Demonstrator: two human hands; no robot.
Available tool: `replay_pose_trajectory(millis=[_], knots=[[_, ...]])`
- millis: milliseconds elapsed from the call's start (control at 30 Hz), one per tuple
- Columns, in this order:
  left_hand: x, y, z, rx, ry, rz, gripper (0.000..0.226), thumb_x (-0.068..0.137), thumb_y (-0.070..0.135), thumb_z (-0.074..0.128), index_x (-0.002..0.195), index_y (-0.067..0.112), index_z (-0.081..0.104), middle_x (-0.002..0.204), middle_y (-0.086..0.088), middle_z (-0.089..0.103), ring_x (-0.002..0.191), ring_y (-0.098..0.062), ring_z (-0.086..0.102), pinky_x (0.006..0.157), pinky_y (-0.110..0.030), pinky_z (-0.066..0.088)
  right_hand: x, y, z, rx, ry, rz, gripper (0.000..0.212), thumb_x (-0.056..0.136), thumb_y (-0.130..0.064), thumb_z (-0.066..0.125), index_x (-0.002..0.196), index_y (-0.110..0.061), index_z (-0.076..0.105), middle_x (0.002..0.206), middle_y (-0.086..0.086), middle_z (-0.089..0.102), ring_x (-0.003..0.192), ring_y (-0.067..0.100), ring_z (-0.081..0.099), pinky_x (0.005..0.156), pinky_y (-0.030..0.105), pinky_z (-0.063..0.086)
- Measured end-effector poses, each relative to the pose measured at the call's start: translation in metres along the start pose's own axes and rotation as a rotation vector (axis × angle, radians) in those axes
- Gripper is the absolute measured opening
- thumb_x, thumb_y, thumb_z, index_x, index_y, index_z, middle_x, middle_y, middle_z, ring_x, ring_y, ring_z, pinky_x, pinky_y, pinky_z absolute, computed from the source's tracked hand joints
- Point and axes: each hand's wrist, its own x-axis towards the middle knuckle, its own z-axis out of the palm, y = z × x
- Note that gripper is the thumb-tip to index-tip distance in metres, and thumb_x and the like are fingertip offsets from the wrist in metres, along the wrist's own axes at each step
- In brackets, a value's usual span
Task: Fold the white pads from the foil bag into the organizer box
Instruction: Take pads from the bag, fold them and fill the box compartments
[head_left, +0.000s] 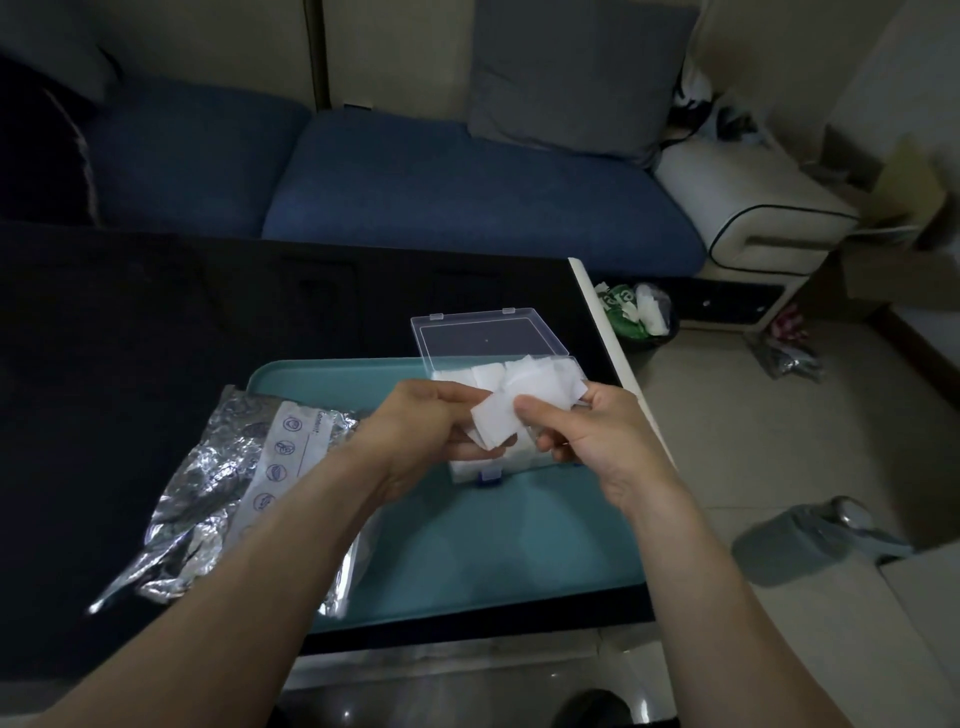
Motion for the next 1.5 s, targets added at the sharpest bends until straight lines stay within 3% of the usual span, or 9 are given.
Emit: replay_pose_trajectory(millis=[167, 433, 600, 800, 933, 1067, 1167, 1300, 1500], knots=[[0.0, 0.002, 0.01, -0.085, -0.009, -0.05, 0.024, 0.101, 0.007, 0.046, 0.1, -0.011, 0.063, 0.1, -0.032, 0.069, 0.085, -0.043, 0.07, 0.077, -0.045, 0.061, -0.001, 0.007, 0.005, -0.063, 0.06, -0.058, 0.013, 0.079, -0.018, 0.085, 0.084, -0.018, 0.072, 0.067, -0.001, 0.073, 0.051, 0.007, 0.062, 0.049, 0.019, 0.045], [0.01, -0.011, 0.022, 0.072, 0.181, 0.096, 0.025, 0.091, -0.013, 0.046, 0.102, -0.002, 0.066, 0.073, -0.011, 0.074, 0.066, -0.024, 0.072, 0.066, -0.035, 0.061, 0.004, 0.005, -0.019, 0.165, 0.188, -0.03, 0.01, 0.084, -0.019, 0.08, 0.082, -0.014, 0.072, 0.059, -0.001, 0.064, 0.053, 0.009, 0.055, 0.051, 0.023, 0.045], [0.013, -0.017, 0.031, 0.013, 0.239, 0.209, 0.021, 0.094, -0.002, 0.056, 0.098, 0.012, 0.071, 0.077, -0.002, 0.076, 0.072, -0.018, 0.07, 0.076, -0.037, 0.061, 0.0, 0.006, -0.016, 0.184, 0.084, 0.066, 0.047, 0.082, -0.023, 0.082, 0.118, -0.001, 0.061, 0.063, 0.002, 0.07, 0.051, 0.008, 0.063, 0.048, 0.018, 0.047], [0.014, -0.019, 0.035, 0.01, 0.252, 0.268, 0.02, 0.096, 0.0, 0.056, 0.108, 0.007, 0.07, 0.087, -0.009, 0.076, 0.074, -0.018, 0.069, 0.072, -0.03, 0.059, -0.003, 0.011, 0.005, 0.246, 0.058, -0.018, 0.011, 0.088, -0.02, 0.077, 0.09, -0.011, 0.071, 0.067, 0.002, 0.07, 0.054, 0.009, 0.062, 0.052, 0.022, 0.046], [0.008, -0.015, 0.036, -0.067, 0.199, 0.181, 0.02, 0.099, 0.006, 0.052, 0.103, 0.005, 0.071, 0.088, -0.013, 0.076, 0.084, -0.027, 0.073, 0.077, -0.034, 0.059, 0.001, 0.021, 0.012, 0.171, 0.169, -0.145, 0.031, 0.088, -0.021, 0.076, 0.074, 0.005, 0.067, 0.051, -0.002, 0.054, 0.048, 0.011, 0.044, 0.051, 0.026, 0.038], [0.001, -0.009, 0.036, -0.14, 0.124, 0.081, 0.032, 0.103, 0.025, 0.05, 0.1, -0.002, 0.066, 0.086, -0.019, 0.075, 0.084, -0.033, 0.074, 0.077, -0.036, 0.061, -0.002, 0.014, 0.011, 0.157, 0.122, -0.223, 0.009, 0.088, -0.008, 0.075, 0.094, -0.001, 0.074, 0.077, 0.002, 0.074, 0.062, 0.011, 0.069, 0.055, 0.021, 0.051], [-0.003, -0.007, 0.033, -0.12, 0.06, 0.067, 0.035, 0.103, 0.028, 0.049, 0.104, -0.004, 0.065, 0.09, -0.021, 0.074, 0.086, -0.034, 0.073, 0.073, -0.034, 0.061, -0.003, 0.01, 0.005, 0.108, 0.134, -0.222, 0.024, 0.084, -0.004, 0.078, 0.106, -0.01, 0.07, 0.093, 0.006, 0.076, 0.065, 0.006, 0.071, 0.054, 0.018, 0.051], [-0.003, -0.005, 0.03, -0.135, 0.031, 0.034, 0.038, 0.103, 0.031, 0.047, 0.107, -0.003, 0.063, 0.091, -0.02, 0.074, 0.084, -0.034, 0.074, 0.067, -0.033, 0.062, 0.001, 0.011, -0.005, 0.003, 0.151, -0.185, 0.037, 0.082, -0.007, 0.081, 0.113, -0.016, 0.063, 0.089, 0.003, 0.077, 0.058, 0.002, 0.065, 0.053, 0.017, 0.048], [0.003, -0.013, 0.028, 0.011, 0.078, 0.046, 0.023, 0.102, 0.007, 0.047, 0.108, -0.008, 0.064, 0.092, -0.02, 0.074, 0.082, -0.029, 0.075, 0.064, -0.029, 0.06, 0.001, 0.012, -0.013, -0.098, 0.111, -0.214, 0.014, 0.09, -0.018, 0.074, 0.088, -0.005, 0.068, 0.063, -0.004, 0.07, 0.05, 0.004, 0.06, 0.05, 0.017, 0.044]])
